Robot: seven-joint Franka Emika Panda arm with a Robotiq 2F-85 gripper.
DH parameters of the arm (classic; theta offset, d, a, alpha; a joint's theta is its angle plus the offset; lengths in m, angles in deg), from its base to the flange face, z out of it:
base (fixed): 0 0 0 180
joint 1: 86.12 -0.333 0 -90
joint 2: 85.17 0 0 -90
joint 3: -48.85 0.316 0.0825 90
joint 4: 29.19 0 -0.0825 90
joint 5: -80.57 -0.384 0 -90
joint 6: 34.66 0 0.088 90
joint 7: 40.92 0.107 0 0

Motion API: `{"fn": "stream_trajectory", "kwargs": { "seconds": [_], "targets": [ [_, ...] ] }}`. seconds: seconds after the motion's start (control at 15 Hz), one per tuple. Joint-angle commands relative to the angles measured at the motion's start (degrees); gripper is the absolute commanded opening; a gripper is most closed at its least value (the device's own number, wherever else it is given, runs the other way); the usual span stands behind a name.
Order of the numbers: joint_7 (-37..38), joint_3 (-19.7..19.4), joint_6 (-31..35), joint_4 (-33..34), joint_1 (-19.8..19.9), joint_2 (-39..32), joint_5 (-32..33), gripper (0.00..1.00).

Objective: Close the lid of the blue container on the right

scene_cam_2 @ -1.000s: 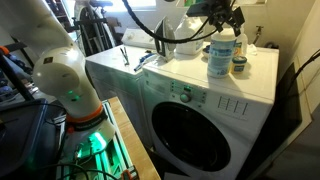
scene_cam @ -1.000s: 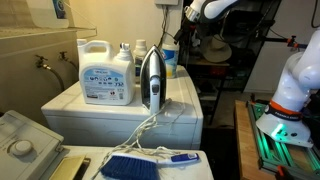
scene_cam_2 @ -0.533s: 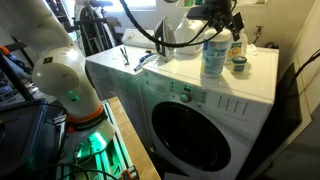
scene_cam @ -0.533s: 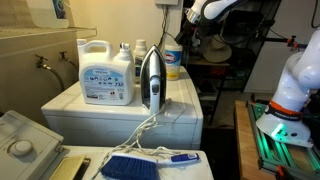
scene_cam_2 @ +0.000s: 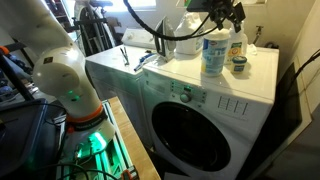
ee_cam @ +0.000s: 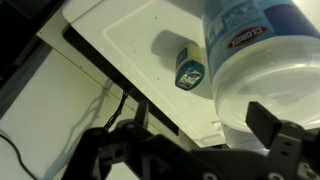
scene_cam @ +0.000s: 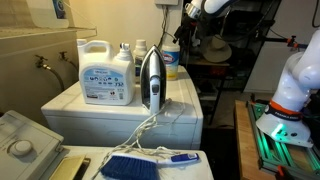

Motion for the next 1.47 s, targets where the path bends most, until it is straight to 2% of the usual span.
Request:
{"fn": "stream_trajectory", "kwargs": {
  "seconds": [0.0,0.2,0.73,1.0,1.4],
  "targets": [
    [-1.2,0.2,-2.7,0.8,-0.2,1.4,-1.4,1.00],
    [-1.1,0.4,-4.8,1.9,-0.7,2.1,-2.6,1.00],
    [7.1,2.6,-22.7,8.6,-0.6,7.2,-4.6,1.00],
    [10.5,3.3,-29.3,11.4,-0.6,9.4,-6.1,1.00],
    [11.2,3.9,-29.1,12.2,-0.4,9.7,-4.5,1.00]
  ]
}}
